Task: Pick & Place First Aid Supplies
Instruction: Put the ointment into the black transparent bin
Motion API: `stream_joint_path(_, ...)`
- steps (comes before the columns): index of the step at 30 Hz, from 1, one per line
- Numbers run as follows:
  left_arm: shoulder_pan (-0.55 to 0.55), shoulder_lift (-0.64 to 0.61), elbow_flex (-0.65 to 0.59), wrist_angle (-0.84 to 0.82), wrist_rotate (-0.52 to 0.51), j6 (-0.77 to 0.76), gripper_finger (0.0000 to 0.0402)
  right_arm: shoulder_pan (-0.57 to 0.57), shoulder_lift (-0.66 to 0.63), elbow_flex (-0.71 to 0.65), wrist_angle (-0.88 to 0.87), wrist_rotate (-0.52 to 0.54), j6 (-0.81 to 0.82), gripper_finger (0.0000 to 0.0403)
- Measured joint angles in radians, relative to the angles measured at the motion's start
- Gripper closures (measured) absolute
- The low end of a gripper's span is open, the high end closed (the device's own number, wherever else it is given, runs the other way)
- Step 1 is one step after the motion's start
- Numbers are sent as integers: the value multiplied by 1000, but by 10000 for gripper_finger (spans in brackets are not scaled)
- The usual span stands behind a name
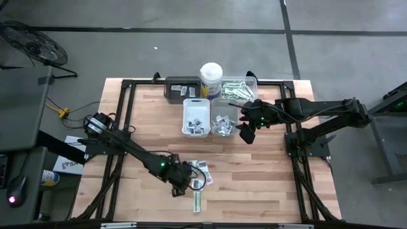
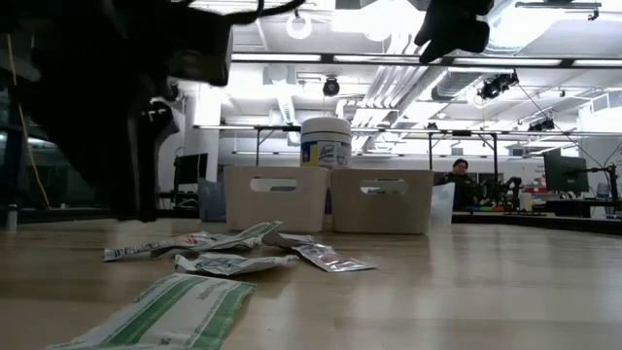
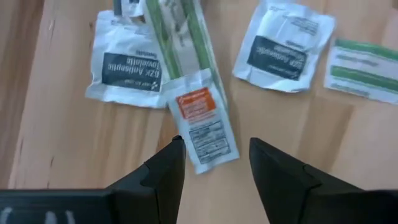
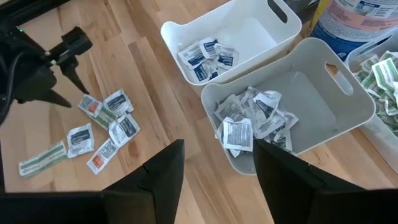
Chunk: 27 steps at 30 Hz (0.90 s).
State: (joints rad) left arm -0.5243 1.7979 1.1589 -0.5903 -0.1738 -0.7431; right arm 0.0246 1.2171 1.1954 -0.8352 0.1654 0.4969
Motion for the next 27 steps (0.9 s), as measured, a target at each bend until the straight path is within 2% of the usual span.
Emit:
stream_joint_path(12,0,91,4,-1,-1,-29,229,35,0,0,-10,11,8,217)
stream_joint_path(17,0,93,4,-5,-6,-26,232,48,0,0,-21,20,21,217)
stream_joint_path(21,0,94,3,-3,11,-20,262,56,0,0,-23,27,27,217)
stream_joint_path(27,-7,95,2,-2,30,-19,341,57,0,0,-23,26,37,217)
